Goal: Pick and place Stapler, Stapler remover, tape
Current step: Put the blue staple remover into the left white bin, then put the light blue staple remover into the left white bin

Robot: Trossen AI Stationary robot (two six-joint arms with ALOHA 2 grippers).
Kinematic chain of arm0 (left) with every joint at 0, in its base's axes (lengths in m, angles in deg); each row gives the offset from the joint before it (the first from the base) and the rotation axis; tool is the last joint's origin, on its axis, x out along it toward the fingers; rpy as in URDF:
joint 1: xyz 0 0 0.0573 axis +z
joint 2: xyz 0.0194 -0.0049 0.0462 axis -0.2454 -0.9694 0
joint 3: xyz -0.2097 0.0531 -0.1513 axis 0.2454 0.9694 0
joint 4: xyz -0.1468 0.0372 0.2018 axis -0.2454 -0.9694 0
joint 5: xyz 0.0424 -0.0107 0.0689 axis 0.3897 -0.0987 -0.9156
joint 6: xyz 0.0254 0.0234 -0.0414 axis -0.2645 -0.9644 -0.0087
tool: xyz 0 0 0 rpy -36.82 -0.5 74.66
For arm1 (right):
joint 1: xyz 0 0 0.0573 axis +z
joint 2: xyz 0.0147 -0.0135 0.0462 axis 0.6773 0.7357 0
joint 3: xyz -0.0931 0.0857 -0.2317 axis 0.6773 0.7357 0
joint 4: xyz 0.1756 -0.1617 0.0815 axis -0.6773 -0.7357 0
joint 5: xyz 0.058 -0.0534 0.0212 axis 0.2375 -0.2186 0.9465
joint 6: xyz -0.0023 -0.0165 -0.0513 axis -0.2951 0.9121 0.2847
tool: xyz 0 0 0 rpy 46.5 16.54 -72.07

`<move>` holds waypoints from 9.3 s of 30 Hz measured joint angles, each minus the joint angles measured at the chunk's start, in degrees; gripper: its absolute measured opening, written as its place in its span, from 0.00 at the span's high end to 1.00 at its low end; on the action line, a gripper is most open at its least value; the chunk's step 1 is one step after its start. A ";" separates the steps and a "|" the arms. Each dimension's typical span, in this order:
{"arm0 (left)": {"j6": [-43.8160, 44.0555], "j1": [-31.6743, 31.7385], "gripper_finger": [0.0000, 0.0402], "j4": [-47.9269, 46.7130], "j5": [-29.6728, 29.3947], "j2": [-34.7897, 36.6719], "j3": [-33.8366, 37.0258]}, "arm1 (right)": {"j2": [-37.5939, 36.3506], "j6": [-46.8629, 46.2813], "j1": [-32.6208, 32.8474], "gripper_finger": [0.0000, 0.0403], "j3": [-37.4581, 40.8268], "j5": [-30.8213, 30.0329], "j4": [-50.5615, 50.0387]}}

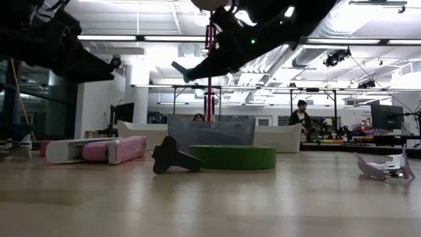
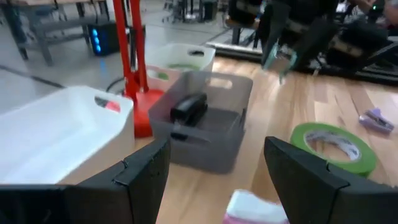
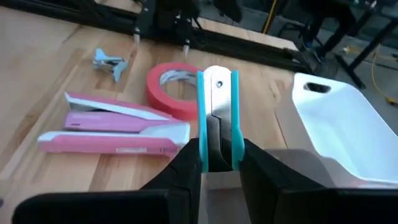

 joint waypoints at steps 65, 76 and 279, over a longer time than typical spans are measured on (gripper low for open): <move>-10.44 0.02 0.37 51.58 8.99 -54.83 -11.39 | 4.65 1.18 -1.85 0.82 0.02 7.37 15.04; -10.05 0.02 0.57 51.14 8.25 -54.83 -11.39 | 4.65 1.07 -1.83 0.82 0.02 7.73 15.24; -2.65 -6.82 0.28 -60.73 29.26 -59.88 -40.00 | -8.22 -5.41 -2.53 0.47 0.02 -11.57 -26.51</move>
